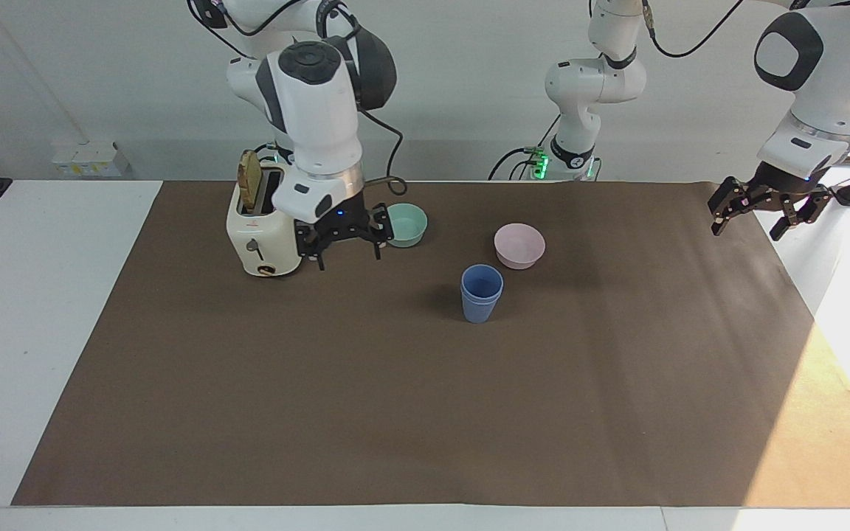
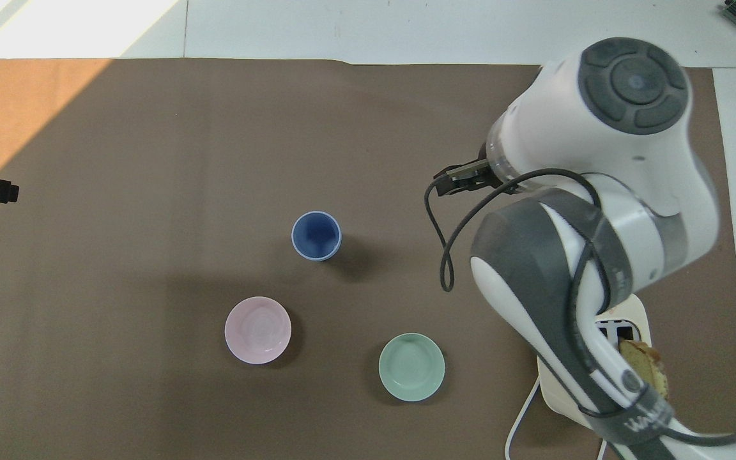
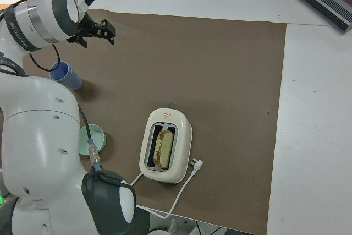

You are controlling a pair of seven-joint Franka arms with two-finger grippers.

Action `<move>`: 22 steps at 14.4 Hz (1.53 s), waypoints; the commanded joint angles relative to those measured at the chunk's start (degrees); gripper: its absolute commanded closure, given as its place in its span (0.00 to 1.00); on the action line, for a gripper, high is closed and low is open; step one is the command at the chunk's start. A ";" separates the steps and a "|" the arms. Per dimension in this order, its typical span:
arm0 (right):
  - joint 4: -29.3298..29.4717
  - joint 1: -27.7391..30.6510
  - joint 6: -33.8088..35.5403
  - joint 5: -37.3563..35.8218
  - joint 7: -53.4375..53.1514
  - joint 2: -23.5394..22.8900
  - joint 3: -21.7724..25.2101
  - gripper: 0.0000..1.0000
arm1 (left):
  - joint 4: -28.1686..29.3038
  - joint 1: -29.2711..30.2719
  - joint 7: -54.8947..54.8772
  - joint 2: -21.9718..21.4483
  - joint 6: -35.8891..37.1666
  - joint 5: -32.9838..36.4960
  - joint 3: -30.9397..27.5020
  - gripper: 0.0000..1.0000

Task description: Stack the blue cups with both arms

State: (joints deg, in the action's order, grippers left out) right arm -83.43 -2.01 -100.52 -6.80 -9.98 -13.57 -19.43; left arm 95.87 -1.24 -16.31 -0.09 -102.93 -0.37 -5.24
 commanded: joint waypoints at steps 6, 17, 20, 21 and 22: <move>-0.33 7.45 12.17 1.26 1.11 9.08 0.09 0.00 | -1.03 -0.25 1.62 -0.52 1.77 0.37 0.32 0.00; -6.99 13.52 11.67 7.68 3.48 14.27 2.38 0.00 | -7.89 -0.43 9.01 -0.61 14.07 -1.74 1.20 0.00; -7.18 13.70 11.75 6.89 4.00 14.54 2.64 0.00 | -7.89 -0.43 8.84 -0.70 14.87 -1.57 1.28 0.00; -7.18 13.70 11.67 6.89 4.09 14.54 2.64 0.00 | -7.81 -0.43 8.84 -0.70 14.87 -1.57 1.20 0.00; -7.18 13.70 11.58 6.89 4.09 14.54 2.64 0.00 | -7.81 -0.43 8.84 -0.70 14.95 -1.39 1.20 0.00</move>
State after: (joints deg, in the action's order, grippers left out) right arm -88.18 10.61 -87.40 -0.36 -8.07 -1.17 -16.64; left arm 88.59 -1.27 -8.24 -0.42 -89.49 -1.46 -3.73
